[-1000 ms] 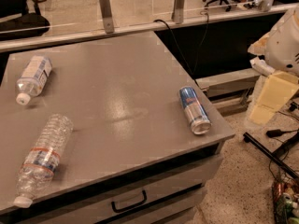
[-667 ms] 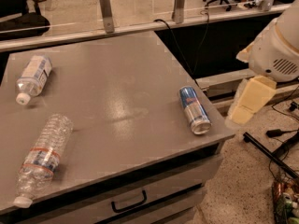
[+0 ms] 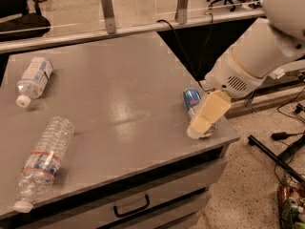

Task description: Move redbull can near water bottle

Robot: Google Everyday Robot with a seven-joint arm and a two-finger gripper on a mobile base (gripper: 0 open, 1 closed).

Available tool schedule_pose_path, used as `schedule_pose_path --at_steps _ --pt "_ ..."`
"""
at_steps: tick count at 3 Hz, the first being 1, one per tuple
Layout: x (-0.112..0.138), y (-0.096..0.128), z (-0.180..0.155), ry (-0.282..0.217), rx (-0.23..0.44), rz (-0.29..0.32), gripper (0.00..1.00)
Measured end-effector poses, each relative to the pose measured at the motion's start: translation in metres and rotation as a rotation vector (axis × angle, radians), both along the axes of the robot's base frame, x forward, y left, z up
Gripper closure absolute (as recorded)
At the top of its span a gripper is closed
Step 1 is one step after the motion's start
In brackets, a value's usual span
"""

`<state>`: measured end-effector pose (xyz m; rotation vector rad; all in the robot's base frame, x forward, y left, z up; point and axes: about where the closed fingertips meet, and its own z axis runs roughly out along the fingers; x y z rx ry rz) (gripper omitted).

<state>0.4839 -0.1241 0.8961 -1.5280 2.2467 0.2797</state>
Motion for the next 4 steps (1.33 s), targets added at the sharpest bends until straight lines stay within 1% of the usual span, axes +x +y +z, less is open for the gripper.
schedule_pose_path --at_steps 1,2,3,4 --pt "-0.001 0.023 -0.029 0.069 0.045 -0.018 0.00" --pt "-0.008 0.028 -0.054 0.119 0.036 -0.063 0.00" --pt "-0.015 0.021 -0.068 0.136 -0.012 -0.116 0.00" --pt "-0.019 0.016 -0.073 0.132 -0.058 -0.140 0.16"
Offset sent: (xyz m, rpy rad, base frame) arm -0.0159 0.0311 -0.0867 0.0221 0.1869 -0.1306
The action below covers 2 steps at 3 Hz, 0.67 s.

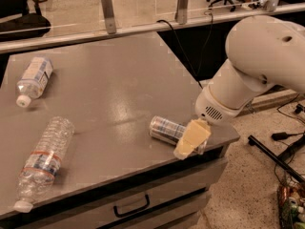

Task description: Move redbull can near water bottle

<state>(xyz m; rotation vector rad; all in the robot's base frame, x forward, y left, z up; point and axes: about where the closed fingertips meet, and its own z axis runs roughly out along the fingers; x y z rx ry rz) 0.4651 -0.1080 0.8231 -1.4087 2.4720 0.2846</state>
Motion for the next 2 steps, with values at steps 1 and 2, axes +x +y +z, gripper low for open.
schedule_pose_path --at_steps 1,2 --pt "-0.0018 -0.0026 -0.0024 -0.007 -0.033 -0.009 0.39" --pt "-0.0012 -0.0020 0.0007 -0.018 -0.043 -0.006 0.62"
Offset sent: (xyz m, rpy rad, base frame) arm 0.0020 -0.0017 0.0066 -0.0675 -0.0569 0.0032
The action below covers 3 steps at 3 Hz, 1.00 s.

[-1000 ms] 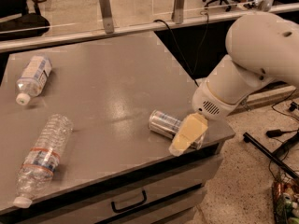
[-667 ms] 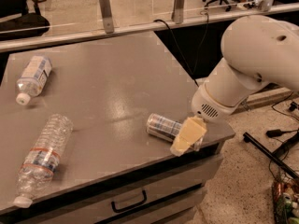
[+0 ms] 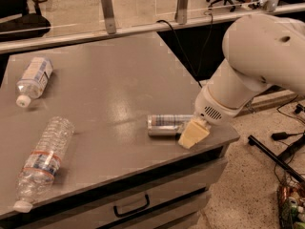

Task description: Move redbull can near water bottle

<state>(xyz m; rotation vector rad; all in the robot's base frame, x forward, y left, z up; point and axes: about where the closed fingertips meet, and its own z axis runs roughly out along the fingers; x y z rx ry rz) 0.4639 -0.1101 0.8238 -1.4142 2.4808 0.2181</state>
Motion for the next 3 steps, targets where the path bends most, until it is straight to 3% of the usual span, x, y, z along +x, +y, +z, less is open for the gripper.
schedule_pose_path --at_steps 1,2,3 --pt "0.000 0.000 0.006 0.000 0.000 0.000 0.85" --pt "0.013 0.012 0.023 -0.064 0.024 0.044 1.00" --pt "0.024 0.036 0.050 -0.141 0.078 0.113 1.00"
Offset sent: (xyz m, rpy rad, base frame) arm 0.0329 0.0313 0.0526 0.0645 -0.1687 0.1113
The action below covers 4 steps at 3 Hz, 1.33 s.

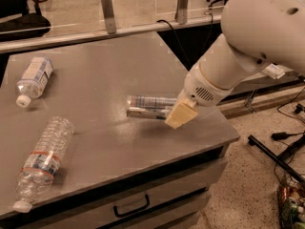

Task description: Move redbull can near water bottle

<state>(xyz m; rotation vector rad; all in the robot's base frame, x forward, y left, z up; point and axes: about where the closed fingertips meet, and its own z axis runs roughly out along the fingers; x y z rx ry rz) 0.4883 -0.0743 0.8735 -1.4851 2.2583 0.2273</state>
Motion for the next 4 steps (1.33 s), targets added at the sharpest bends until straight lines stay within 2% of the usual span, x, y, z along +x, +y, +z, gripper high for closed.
schedule_pose_path --at_steps 1,2,3,4 --pt "-0.002 0.034 0.016 -0.048 0.013 0.097 1.00" --pt "-0.007 0.071 0.012 -0.044 0.012 0.192 1.00" --pt "-0.014 0.102 -0.003 -0.018 0.005 0.270 1.00" --pt "-0.024 0.126 -0.018 0.005 0.010 0.328 0.82"
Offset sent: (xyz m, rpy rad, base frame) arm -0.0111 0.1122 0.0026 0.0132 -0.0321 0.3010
